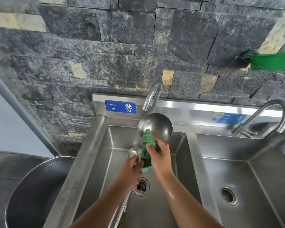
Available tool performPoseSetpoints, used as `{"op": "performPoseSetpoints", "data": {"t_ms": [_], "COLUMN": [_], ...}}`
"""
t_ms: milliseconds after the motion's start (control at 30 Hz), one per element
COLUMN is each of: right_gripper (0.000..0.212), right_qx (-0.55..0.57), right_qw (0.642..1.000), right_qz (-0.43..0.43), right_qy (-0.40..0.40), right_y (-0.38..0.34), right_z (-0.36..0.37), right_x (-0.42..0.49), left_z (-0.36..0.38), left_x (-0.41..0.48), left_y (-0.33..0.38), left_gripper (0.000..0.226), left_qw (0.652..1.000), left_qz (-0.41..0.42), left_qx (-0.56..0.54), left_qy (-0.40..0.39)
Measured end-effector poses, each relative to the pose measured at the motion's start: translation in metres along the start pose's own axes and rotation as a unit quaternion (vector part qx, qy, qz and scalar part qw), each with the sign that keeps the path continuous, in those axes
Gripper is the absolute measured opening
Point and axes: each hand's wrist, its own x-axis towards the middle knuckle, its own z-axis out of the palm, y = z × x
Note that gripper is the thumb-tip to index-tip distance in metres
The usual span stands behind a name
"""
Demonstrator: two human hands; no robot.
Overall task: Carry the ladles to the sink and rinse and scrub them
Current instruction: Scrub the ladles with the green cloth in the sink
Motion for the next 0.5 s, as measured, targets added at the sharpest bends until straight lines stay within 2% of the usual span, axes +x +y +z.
{"op": "performPoseSetpoints", "data": {"t_ms": [67, 133, 200, 300, 400, 500], "right_gripper": [0.034, 0.032, 0.026, 0.043, 0.037, 0.026], "right_qx": [0.141, 0.210, 0.208, 0.231, 0.241, 0.208], "right_qw": [0.988, 0.972, 0.969, 0.952, 0.939, 0.948], "right_qz": [0.053, 0.107, 0.132, 0.202, 0.241, 0.232], "right_qy": [-0.017, -0.008, 0.020, 0.014, -0.039, -0.057], "right_y": [0.001, -0.001, -0.004, -0.013, -0.017, -0.015], "right_z": [0.004, 0.007, 0.011, 0.015, 0.018, 0.024], "right_x": [-0.006, -0.006, 0.000, 0.009, 0.014, 0.019], "left_z": [-0.002, -0.006, -0.009, -0.011, -0.009, -0.007], "left_x": [0.003, 0.005, 0.006, 0.007, 0.007, 0.008], "left_y": [-0.002, -0.004, -0.006, -0.007, -0.009, -0.007], "left_gripper": [0.018, 0.017, 0.022, 0.029, 0.032, 0.033], "left_qw": [0.999, 0.999, 0.999, 0.999, 0.998, 0.998], "left_qz": [0.003, 0.001, 0.007, 0.008, -0.008, -0.011], "left_qx": [-0.033, -0.048, -0.041, -0.036, -0.064, -0.060], "left_qy": [0.008, 0.009, -0.003, -0.016, -0.008, -0.006]}}
